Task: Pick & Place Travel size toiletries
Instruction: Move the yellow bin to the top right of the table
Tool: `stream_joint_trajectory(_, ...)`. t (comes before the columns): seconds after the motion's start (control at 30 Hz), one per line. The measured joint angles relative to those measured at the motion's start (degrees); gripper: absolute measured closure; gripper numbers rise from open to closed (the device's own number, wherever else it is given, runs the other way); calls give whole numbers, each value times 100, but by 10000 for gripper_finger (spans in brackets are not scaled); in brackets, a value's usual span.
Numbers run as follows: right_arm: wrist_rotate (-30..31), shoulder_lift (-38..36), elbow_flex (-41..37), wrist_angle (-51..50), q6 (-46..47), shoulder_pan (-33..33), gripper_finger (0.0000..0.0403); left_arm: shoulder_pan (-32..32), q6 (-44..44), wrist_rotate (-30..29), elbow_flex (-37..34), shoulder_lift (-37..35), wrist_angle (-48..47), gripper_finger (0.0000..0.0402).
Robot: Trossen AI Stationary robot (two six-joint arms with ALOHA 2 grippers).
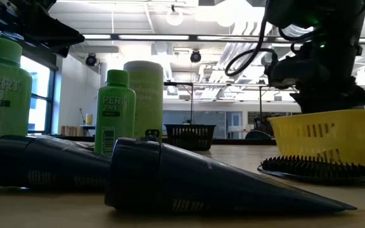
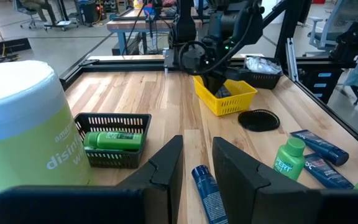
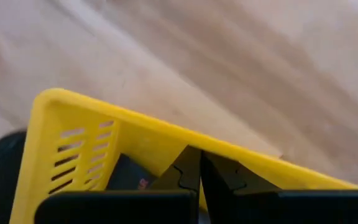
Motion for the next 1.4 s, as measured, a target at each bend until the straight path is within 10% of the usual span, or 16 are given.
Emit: stream_joint_trajectory(1.4, 2298, 476, -2, -558, -1652, -2246, 401, 0, 193, -5, 0, 1, -142, 318)
